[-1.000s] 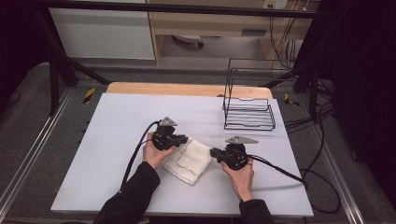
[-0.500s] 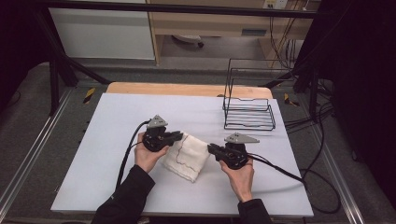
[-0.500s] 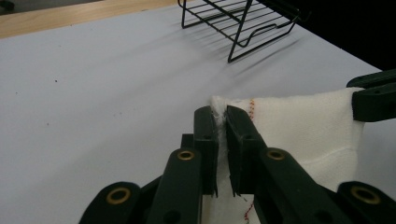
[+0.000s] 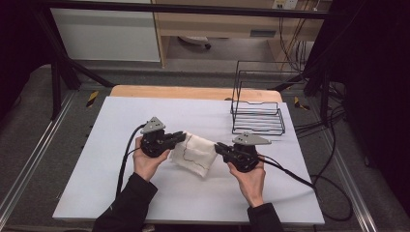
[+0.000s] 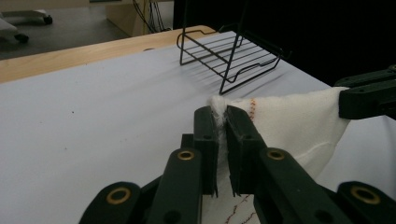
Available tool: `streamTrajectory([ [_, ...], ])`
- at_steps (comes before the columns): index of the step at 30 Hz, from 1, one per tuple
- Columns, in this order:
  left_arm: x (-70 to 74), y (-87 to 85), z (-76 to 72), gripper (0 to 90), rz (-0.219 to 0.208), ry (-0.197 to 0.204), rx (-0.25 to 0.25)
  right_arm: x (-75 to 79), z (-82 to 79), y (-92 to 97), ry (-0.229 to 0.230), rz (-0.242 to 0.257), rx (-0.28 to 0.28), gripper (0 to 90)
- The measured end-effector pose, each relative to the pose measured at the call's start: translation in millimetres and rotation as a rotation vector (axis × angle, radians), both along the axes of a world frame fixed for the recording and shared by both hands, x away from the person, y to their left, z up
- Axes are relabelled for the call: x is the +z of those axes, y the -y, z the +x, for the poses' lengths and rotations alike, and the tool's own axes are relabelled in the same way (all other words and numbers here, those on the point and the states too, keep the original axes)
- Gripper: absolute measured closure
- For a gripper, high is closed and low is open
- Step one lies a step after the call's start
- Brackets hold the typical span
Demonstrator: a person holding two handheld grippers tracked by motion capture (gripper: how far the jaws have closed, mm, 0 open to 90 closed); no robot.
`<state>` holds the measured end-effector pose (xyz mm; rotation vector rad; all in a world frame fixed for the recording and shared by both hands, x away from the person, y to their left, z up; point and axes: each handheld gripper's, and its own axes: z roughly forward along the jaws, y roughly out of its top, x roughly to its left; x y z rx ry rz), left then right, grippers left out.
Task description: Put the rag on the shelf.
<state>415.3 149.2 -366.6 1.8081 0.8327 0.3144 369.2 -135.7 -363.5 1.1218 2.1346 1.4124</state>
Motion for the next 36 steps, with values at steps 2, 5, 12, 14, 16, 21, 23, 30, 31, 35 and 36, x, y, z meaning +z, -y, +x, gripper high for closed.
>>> streamTrajectory([
  [2, 3.8, -0.2, -2.0, 83.1, -0.009, 0.014, 0.004, 3.8, -0.7, 0.0, 0.012, 0.000, 0.000, 84.0],
  [5, 8.3, -0.4, -3.8, 83.1, -0.019, 0.028, 0.008, 11.3, -1.7, 0.7, 0.039, 0.001, 0.001, 84.0],
  [12, 19.0, 0.6, -8.5, 83.1, -0.043, 0.066, 0.016, 21.8, -3.7, 3.4, 0.068, 0.011, 0.001, 84.0],
  [14, 21.2, 0.9, -9.1, 83.0, -0.045, 0.072, 0.016, 25.3, -4.6, 4.4, 0.080, 0.015, 0.001, 84.0],
  [16, 24.1, 1.6, -10.0, 83.0, -0.051, 0.080, 0.020, 26.3, -4.9, 4.9, 0.085, 0.017, 0.003, 84.0],
  [21, 30.7, 4.5, -12.0, 83.1, -0.064, 0.100, 0.024, 32.9, -5.8, 8.0, 0.106, 0.022, 0.002, 84.1],
  [23, 33.6, 6.8, -12.9, 83.1, -0.071, 0.109, 0.026, 36.4, -6.1, 10.6, 0.118, 0.025, -0.002, 84.0],
  [30, 41.1, 15.6, -14.2, 83.1, -0.087, 0.138, 0.028, 45.0, -8.6, 18.5, 0.157, 0.028, -0.012, 84.1],
  [31, 42.6, 17.6, -14.4, 83.1, -0.087, 0.143, 0.027, 47.5, -9.4, 21.8, 0.168, 0.027, -0.016, 84.0],
  [35, 47.2, 24.1, -15.0, 83.0, -0.101, 0.155, 0.022, 51.0, -10.8, 26.1, 0.183, 0.025, -0.025, 84.1],
  [36, 48.7, 26.6, -15.1, 83.0, -0.102, 0.160, 0.022, 52.4, -11.2, 27.7, 0.188, 0.024, -0.030, 84.1],
])
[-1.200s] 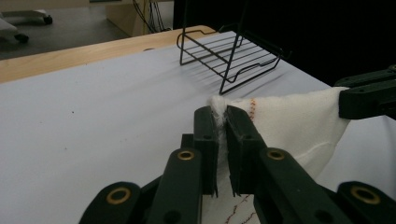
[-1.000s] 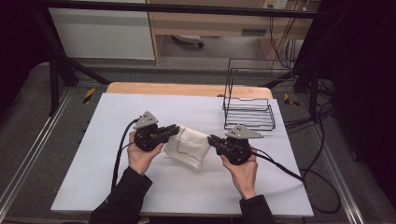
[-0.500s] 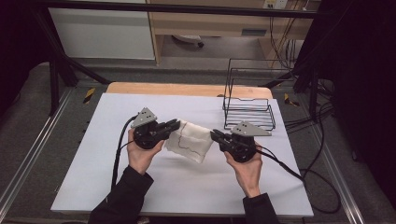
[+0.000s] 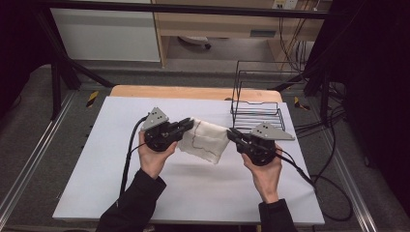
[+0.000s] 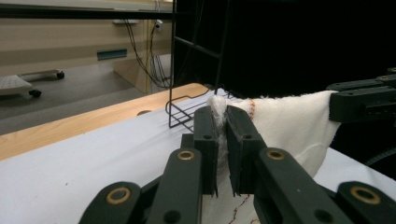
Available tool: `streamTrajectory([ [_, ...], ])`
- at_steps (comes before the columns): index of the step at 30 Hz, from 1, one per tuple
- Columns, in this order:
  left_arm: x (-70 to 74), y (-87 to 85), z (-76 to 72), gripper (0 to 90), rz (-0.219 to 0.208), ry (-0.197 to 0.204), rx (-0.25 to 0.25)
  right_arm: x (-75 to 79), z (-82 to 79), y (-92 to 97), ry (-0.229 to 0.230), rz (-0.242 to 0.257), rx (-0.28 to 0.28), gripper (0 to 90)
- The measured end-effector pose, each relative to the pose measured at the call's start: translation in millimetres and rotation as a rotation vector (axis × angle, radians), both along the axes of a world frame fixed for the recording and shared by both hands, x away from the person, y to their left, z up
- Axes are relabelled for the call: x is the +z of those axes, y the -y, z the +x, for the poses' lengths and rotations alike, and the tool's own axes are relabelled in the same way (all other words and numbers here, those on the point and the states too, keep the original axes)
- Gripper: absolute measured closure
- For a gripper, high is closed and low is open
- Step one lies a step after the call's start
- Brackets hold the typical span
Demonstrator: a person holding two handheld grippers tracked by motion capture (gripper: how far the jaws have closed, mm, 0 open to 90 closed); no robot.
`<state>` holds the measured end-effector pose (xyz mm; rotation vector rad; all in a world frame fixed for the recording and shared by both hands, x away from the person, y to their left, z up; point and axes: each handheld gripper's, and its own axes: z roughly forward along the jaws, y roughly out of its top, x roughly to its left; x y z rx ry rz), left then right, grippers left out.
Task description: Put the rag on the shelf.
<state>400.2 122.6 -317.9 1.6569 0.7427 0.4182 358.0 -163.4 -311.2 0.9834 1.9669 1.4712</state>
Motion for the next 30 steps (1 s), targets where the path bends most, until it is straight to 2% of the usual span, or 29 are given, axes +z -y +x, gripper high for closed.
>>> streamTrajectory([
  [14, 16.4, 30.7, 5.1, 83.0, -0.021, 0.042, -0.008, 17.6, -2.6, 25.5, 0.048, 0.004, -0.067, 84.1],
  [23, 31.0, 52.3, 8.7, 83.0, -0.031, 0.089, -0.015, 31.3, -4.4, 44.8, 0.100, 0.034, -0.118, 84.1],
  [30, 40.8, 66.2, 11.9, 83.1, -0.043, 0.115, -0.024, 37.3, -6.0, 55.0, 0.125, 0.048, -0.139, 84.1],
])
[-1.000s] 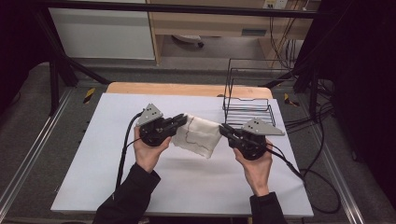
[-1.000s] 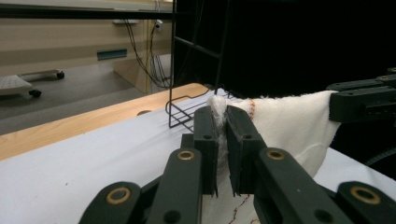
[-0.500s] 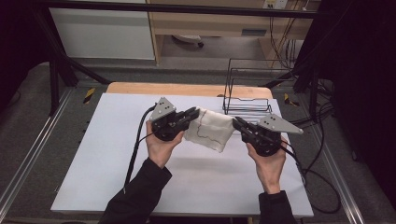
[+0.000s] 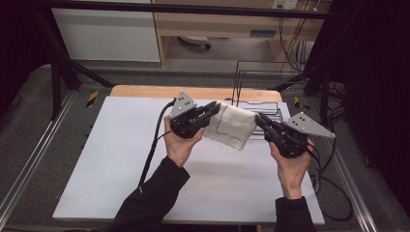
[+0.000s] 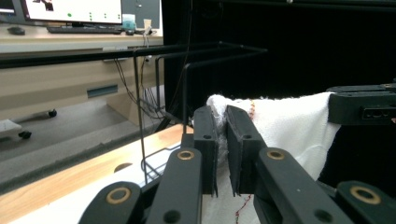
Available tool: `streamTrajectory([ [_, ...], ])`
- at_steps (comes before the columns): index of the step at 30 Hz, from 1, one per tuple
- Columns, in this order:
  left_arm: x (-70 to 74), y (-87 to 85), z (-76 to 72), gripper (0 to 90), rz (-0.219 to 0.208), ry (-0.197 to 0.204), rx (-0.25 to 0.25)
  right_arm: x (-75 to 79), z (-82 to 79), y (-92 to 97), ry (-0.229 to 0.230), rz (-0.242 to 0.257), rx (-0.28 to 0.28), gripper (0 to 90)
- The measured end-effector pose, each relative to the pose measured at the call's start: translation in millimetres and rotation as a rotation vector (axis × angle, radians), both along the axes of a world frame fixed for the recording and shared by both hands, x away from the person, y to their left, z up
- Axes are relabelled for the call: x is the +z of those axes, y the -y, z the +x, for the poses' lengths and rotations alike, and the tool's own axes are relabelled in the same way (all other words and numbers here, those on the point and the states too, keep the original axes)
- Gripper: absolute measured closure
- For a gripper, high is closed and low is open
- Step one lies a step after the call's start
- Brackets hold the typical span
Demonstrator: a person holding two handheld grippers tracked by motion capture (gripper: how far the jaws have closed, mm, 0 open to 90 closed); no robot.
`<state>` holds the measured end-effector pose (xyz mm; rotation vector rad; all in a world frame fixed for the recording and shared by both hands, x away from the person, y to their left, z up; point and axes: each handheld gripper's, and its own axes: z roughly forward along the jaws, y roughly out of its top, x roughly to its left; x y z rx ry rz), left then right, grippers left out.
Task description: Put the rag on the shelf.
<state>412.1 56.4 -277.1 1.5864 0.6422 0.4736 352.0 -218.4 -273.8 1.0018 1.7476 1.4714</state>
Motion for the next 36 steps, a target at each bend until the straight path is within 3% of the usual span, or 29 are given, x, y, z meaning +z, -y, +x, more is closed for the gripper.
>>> streamTrajectory([
  [14, 24.0, 26.8, 9.5, 83.0, -0.020, 0.035, -0.012, 22.1, 4.6, 22.7, 0.051, 0.016, -0.059, 84.2],
  [26, 48.6, 47.3, 20.0, 83.0, -0.052, 0.071, -0.004, 50.5, 15.9, 37.6, 0.095, 0.004, -0.100, 84.2],
  [36, 70.2, 61.6, 30.0, 83.0, -0.065, 0.104, 0.011, 72.5, 23.9, 46.9, 0.142, 0.021, -0.132, 84.2],
])
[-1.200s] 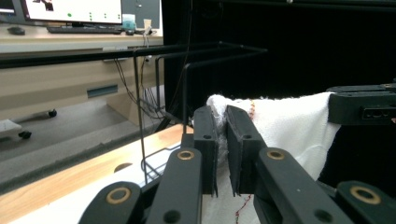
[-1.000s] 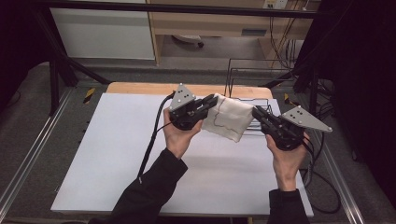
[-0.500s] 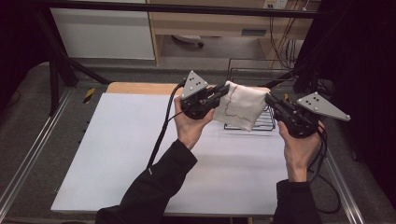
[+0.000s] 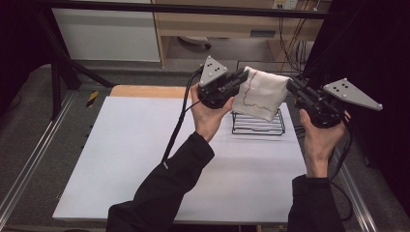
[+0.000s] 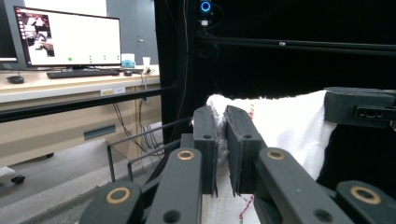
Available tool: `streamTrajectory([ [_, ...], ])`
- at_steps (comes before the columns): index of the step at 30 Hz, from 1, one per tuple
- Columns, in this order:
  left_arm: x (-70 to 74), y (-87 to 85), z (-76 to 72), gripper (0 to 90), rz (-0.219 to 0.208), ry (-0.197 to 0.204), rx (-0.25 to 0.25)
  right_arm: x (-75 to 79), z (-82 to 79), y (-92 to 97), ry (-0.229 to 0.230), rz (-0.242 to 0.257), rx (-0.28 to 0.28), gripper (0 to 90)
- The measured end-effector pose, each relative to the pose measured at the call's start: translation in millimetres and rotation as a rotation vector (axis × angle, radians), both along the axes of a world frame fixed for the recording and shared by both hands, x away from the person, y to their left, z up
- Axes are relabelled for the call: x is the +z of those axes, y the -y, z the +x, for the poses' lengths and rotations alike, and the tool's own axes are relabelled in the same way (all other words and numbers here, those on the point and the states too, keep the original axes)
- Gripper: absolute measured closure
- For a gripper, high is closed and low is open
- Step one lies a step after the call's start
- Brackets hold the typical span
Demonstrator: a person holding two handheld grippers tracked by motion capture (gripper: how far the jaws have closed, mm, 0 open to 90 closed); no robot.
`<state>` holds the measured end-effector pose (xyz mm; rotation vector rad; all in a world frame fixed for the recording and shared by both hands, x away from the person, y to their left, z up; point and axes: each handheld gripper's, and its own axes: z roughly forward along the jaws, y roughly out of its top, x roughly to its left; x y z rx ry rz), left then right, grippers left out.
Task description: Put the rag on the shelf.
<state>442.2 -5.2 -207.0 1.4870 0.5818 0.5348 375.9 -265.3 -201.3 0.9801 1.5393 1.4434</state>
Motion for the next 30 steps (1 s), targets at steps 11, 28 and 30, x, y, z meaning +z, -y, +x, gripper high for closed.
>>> streamTrajectory([
  [11, 14.4, 9.6, 15.6, 83.0, -0.037, -0.016, 0.001, 15.0, 14.8, 6.0, 0.024, 0.003, -0.032, 84.2],
  [28, 30.6, 26.0, 38.1, 83.0, -0.044, 0.007, 0.034, 36.4, 48.2, 17.6, 0.037, 0.011, -0.062, 84.3],
  [30, 33.3, 27.9, 41.9, 83.0, -0.058, 0.000, 0.035, 38.4, 51.8, 18.7, 0.037, 0.017, -0.064, 84.3],
])
